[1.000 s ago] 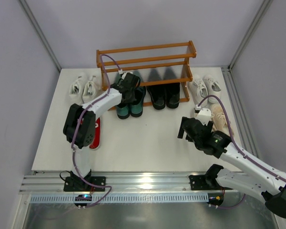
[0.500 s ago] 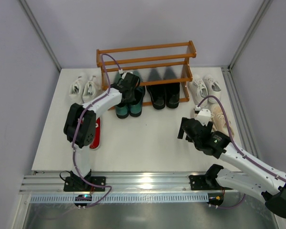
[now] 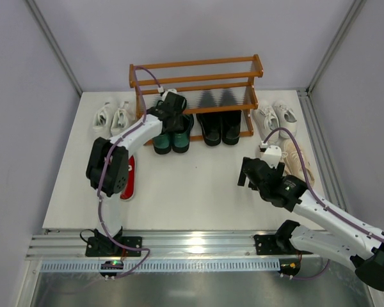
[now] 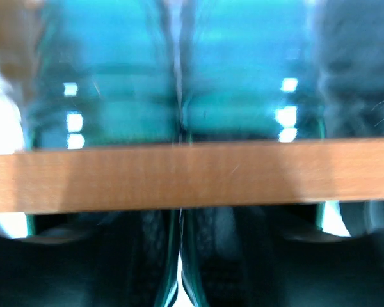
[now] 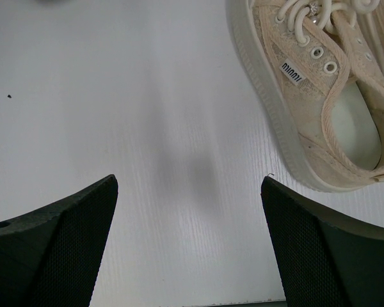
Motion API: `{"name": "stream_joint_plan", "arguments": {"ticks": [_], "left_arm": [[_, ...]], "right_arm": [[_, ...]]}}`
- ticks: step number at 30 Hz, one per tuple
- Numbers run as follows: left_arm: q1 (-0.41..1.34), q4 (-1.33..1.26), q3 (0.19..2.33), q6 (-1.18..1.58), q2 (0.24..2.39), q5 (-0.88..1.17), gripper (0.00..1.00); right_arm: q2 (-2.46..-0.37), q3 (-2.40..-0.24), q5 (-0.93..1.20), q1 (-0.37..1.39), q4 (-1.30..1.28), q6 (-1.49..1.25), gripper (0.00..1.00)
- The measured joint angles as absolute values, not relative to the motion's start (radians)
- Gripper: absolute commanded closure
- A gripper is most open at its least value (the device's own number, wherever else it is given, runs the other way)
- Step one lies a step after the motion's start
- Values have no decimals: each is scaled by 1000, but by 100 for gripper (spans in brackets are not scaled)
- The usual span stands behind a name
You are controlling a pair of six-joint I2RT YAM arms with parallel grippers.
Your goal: Place and organize the shoes onto the shoe shelf
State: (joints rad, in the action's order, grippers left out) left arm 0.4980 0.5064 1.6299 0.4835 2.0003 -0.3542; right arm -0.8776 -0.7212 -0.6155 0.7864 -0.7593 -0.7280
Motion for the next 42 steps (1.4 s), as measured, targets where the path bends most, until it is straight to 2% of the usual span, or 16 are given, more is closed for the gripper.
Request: {"name": "stream_joint_plan", "arguments": {"ticks": [1, 5, 14, 21, 28, 35, 42], "left_arm": [[497, 495, 1637, 490, 2000, -355, 31], [495, 473, 1649, 494, 2000, -356, 17], [494, 475, 1605, 532, 1952, -347, 5], [493, 458, 1455, 601, 1723, -310, 0], [495, 264, 1274, 760, 1541, -157, 0], [499, -170, 1100, 1096, 1607, 23, 0], [543, -323, 1097, 1333, 1695, -31, 0]], "right_arm": [[-878, -721, -616, 786, -759, -728, 7], [-878, -721, -615, 786, -757, -728, 7], [-877, -719, -615, 786, -756, -728, 7], [-877, -706, -615, 786, -740, -728, 7], [-877, -686, -614, 786, -724, -728, 7], [-864, -683, -614, 786, -714, -729, 7], [-775, -668, -622, 786, -739, -729, 7]]}}
